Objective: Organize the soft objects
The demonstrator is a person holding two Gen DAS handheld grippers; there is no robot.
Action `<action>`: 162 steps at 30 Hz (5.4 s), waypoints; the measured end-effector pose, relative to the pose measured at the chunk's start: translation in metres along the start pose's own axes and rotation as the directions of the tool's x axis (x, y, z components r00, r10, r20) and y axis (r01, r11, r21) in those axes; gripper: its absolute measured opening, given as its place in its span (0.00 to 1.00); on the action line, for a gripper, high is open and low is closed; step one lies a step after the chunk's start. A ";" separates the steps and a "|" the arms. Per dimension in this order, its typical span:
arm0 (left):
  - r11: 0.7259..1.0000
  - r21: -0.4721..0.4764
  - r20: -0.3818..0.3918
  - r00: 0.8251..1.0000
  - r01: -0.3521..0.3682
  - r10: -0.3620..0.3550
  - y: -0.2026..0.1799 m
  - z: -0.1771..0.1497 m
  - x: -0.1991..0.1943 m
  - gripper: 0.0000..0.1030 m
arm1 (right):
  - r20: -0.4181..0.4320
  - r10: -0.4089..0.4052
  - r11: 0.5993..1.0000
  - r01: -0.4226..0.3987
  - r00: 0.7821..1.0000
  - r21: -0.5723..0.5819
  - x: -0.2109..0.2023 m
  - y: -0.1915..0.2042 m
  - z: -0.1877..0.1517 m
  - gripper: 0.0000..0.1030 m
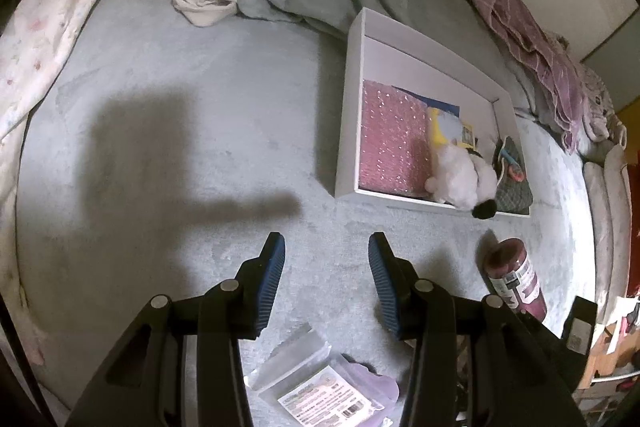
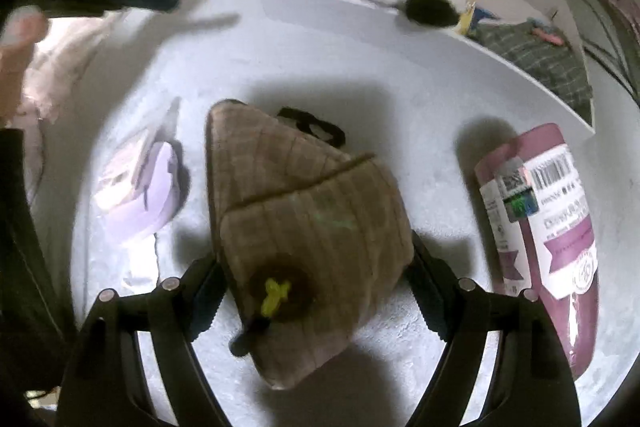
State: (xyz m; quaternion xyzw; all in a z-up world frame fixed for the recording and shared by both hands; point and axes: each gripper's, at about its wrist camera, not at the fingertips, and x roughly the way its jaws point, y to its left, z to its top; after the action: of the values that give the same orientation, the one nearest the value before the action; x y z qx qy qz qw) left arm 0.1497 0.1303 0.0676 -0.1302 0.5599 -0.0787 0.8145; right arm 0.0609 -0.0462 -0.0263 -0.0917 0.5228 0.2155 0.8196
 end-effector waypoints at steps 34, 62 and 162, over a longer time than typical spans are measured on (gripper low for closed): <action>0.997 0.056 -0.042 0.998 -0.053 0.055 -0.035 0.000 0.022 0.42 | 0.550 -0.048 0.843 -0.262 0.834 0.470 -0.076 -0.119 -0.044 0.77; 0.990 0.117 -0.056 0.995 -0.073 0.080 -0.057 -0.003 0.031 0.42 | 0.459 -0.342 0.880 0.108 0.820 0.461 -0.077 -0.106 -0.040 0.70; 0.948 0.238 -0.102 0.977 0.209 -0.189 -0.023 -0.017 0.021 0.48 | 0.423 0.177 0.913 -0.309 0.889 0.266 -0.009 -0.021 -0.014 0.07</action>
State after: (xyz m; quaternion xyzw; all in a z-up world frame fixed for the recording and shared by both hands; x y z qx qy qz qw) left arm 0.1418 0.1007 0.0494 -0.0801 0.5610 -0.2349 0.7898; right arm 0.0556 -0.0721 -0.0258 0.1570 0.3848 0.2420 0.8768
